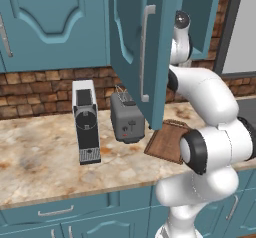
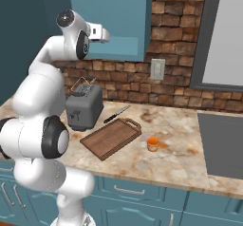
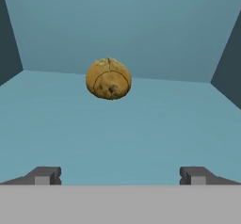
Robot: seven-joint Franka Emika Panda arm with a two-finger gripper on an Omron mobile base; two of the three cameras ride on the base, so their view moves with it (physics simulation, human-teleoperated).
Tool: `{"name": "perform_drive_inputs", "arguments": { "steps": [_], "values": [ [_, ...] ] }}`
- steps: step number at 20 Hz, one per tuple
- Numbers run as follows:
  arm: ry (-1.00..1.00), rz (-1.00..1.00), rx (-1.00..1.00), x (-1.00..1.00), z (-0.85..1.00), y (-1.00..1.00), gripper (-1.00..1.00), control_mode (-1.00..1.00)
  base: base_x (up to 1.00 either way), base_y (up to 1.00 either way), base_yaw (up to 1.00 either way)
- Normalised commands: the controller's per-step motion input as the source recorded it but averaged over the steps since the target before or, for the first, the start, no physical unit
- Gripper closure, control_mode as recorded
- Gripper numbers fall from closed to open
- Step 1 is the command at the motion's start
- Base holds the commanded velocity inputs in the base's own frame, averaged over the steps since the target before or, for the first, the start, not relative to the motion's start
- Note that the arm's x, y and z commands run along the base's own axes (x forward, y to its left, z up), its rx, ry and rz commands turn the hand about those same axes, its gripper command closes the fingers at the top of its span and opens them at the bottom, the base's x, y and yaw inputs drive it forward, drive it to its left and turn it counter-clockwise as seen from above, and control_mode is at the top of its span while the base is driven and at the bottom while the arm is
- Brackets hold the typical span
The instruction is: Pick the bread, place it on the cutting board, pick the jam, place it on the counter, and close the cabinet.
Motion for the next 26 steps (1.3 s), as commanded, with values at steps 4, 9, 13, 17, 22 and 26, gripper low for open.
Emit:
{"name": "perform_drive_inputs", "arguments": {
  "steps": [4,9,13,17,22,26],
  "values": [
    [0.00,0.00,0.00,0.17,0.00,0.00,-1.00,-1.00,0.00,0.00,0.00],
    [0.00,0.00,0.00,0.17,0.00,0.01,-1.00,-1.00,0.00,0.00,0.00],
    [0.00,0.00,0.00,0.14,0.00,0.01,-1.00,-1.00,0.00,0.00,0.00],
    [0.00,0.00,0.00,0.16,0.00,0.01,-1.00,-1.00,0.00,0.00,0.00],
    [0.00,0.00,0.00,0.19,0.00,0.04,-1.00,-1.00,0.00,0.00,0.00],
    [0.00,0.00,0.00,0.18,0.00,0.01,-1.00,-1.00,0.00,0.00,0.00]
  ]
}}
